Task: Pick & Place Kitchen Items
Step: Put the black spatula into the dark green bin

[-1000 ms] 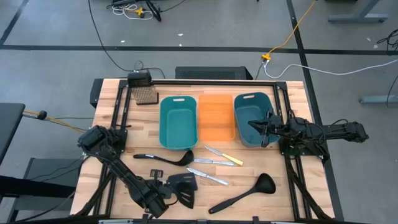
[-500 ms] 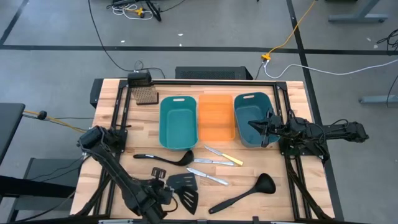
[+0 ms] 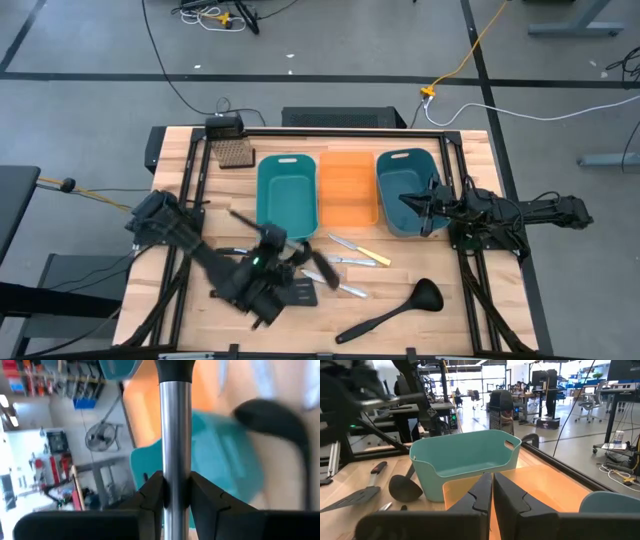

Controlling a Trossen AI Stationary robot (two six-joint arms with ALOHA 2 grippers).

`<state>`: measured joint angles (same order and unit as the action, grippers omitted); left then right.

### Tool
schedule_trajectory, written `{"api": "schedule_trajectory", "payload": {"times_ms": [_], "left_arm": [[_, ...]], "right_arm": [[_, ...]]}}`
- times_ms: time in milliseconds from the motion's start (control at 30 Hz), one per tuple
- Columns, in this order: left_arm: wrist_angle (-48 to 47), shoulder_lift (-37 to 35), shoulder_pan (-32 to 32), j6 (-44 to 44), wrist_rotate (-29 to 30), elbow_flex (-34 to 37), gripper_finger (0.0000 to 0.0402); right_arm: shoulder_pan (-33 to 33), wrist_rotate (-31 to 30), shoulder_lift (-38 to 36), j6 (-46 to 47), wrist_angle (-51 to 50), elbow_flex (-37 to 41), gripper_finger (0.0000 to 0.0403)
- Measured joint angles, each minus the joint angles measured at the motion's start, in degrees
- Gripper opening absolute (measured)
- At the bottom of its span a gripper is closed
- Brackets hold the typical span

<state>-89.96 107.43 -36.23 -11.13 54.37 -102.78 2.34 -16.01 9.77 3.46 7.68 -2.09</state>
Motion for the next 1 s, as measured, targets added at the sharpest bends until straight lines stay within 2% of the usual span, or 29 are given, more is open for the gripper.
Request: {"api": "schedule_trajectory", "payload": {"times_ms": [100,267,333,567,667,767,867,1000], "left_arm": [[-0.07,-0.34,4.53,5.30,2.62,0.00,0.0075],[-0.10,-0.80,12.42,19.71,8.49,0.04,0.0075],[-0.04,-1.07,15.78,22.94,8.88,0.04,0.0075],[-0.14,-2.69,23.94,22.06,7.07,0.08,0.0075],[0.01,-5.06,25.97,25.48,5.71,1.49,0.0075],[-0.04,-7.62,27.88,29.88,5.73,6.89,0.0075],[-0.03,-10.94,29.36,34.48,8.28,14.15,0.0075],[0.05,-14.14,29.86,36.94,10.06,22.47,0.0075]], "right_arm": [[0.00,0.00,0.03,0.02,0.00,-0.01,0.0027],[0.00,-0.02,0.05,0.13,0.02,-0.01,0.0027],[0.00,-0.02,0.05,0.13,0.02,-0.01,0.0027],[0.00,-0.03,0.05,0.40,0.02,-0.02,0.0027],[0.01,-0.04,0.14,0.57,-0.13,-0.02,0.0027],[0.01,-0.07,0.49,0.57,-0.26,-0.02,0.0027],[0.01,-0.07,0.81,0.57,-0.42,-0.02,0.0027],[0.01,-0.07,1.01,0.56,-0.37,0.00,0.0027]]}}
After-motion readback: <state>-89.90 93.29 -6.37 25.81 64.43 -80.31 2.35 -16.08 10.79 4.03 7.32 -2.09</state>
